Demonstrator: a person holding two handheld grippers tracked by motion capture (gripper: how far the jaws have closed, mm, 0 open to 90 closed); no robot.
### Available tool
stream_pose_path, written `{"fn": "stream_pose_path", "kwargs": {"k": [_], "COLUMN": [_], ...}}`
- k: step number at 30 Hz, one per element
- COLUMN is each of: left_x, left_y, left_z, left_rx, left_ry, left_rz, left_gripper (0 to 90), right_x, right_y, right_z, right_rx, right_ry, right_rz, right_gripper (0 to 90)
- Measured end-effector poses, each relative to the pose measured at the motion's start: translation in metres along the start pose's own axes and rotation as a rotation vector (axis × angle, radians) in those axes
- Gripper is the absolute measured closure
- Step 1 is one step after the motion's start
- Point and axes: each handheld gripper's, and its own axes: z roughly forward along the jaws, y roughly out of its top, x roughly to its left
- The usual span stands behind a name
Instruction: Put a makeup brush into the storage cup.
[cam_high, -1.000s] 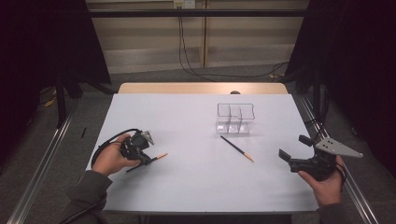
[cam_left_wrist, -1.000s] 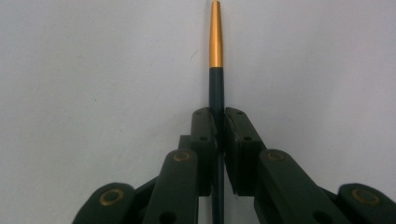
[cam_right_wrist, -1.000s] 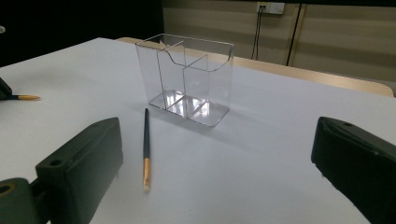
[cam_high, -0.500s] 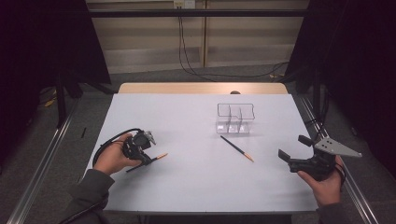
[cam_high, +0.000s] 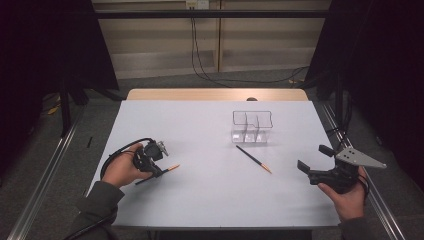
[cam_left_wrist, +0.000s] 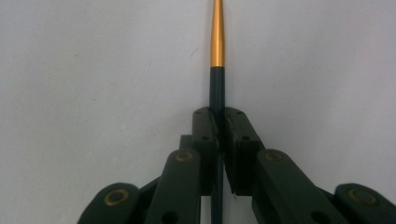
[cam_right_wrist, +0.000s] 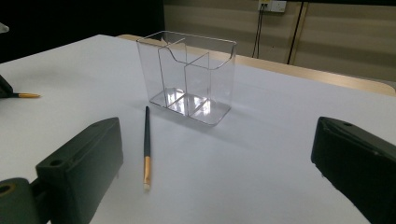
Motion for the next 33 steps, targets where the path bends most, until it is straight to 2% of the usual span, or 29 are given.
{"fn": "stream_pose_path", "kwargs": {"k": [2, 3, 4, 8, 10, 11, 14, 17, 18, 19, 22, 23, 24, 25, 29, 31, 32, 33], "left_x": [-0.0014, -0.0008, -0.0018, -0.0008, -0.0013, 0.0002, 0.0013, 0.0013, 0.0008, 0.0019, 0.0021, 0.0021, 0.0023, 0.0023, 0.0022, 0.0025, 0.0010, 0.0014], "left_y": [-0.0005, -0.0006, -0.0014, -0.0027, -0.0038, -0.0045, -0.0076, -0.0075, -0.0077, -0.0075, -0.0086, -0.0086, -0.0086, -0.0086, -0.0084, -0.0083, -0.0075, -0.0073], "left_z": [0.0006, 0.0000, 0.0000, -0.0008, -0.0012, -0.0023, -0.0030, -0.0043, -0.0035, -0.0038, -0.0037, -0.0037, -0.0032, -0.0032, -0.0034, -0.0043, -0.0046, -0.0055], "left_rx": [-0.011, -0.008, -0.017, -0.027, -0.037, -0.038, -0.067, -0.060, -0.077, -0.073, -0.129, -0.129, -0.150, -0.150, -0.204, -0.241, -0.287, -0.298], "left_ry": [0.013, 0.013, 0.019, 0.013, 0.013, 0.012, 0.000, 0.002, 0.004, 0.005, -0.002, -0.002, -0.013, -0.013, -0.007, -0.014, 0.000, -0.001], "left_rz": [-0.003, 0.014, -0.007, -0.009, -0.026, -0.014, -0.042, -0.052, -0.064, -0.057, -0.083, -0.083, -0.097, -0.097, -0.127, -0.130, -0.157, -0.152], "left_gripper": [83.8, 83.8, 83.9, 83.9, 83.9, 83.9, 83.9, 83.8, 83.9, 83.8, 83.8, 83.8, 83.8, 83.8, 83.8, 83.7, 83.8, 83.8], "right_x": [-0.0003, -0.0005, -0.0007, -0.0011, -0.0011, -0.0011, -0.0018, -0.0018, -0.0018, -0.0017, -0.0014, -0.0014, -0.0016, -0.0016, -0.0019, -0.0021, -0.0021, -0.0020], "right_y": [0.0000, 0.0001, 0.0002, -0.0004, -0.0006, -0.0006, -0.0008, -0.0009, -0.0009, -0.0009, -0.0008, -0.0008, -0.0012, -0.0012, -0.0011, -0.0011, -0.0011, -0.0011], "right_z": [-0.0002, -0.0001, -0.0001, -0.0001, 0.0000, 0.0000, 0.0008, 0.0008, 0.0009, 0.0009, 0.0010, 0.0010, 0.0007, 0.0006, 0.0002, -0.0001, -0.0003, -0.0005], "right_rx": [0.000, -0.003, -0.004, 0.001, 0.004, 0.004, -0.002, -0.001, 0.001, 0.001, -0.001, -0.001, 0.000, -0.001, -0.003, -0.004, -0.002, 0.000], "right_ry": [0.002, 0.000, 0.001, -0.001, -0.002, -0.002, -0.007, -0.010, -0.005, -0.007, -0.007, -0.007, -0.011, -0.009, -0.007, -0.008, -0.006, -0.008], "right_rz": [-0.001, -0.003, -0.001, 0.001, 0.001, 0.001, 0.005, 0.009, 0.007, 0.006, 0.001, 0.001, 0.004, 0.004, 0.005, 0.006, 0.003, 0.003], "right_gripper": [1.9, 1.9, 1.9, 1.9, 1.9, 1.9, 1.9, 1.9, 1.9, 1.9, 1.9, 1.9, 1.9, 1.9, 1.9, 1.9, 1.9, 1.9]}}
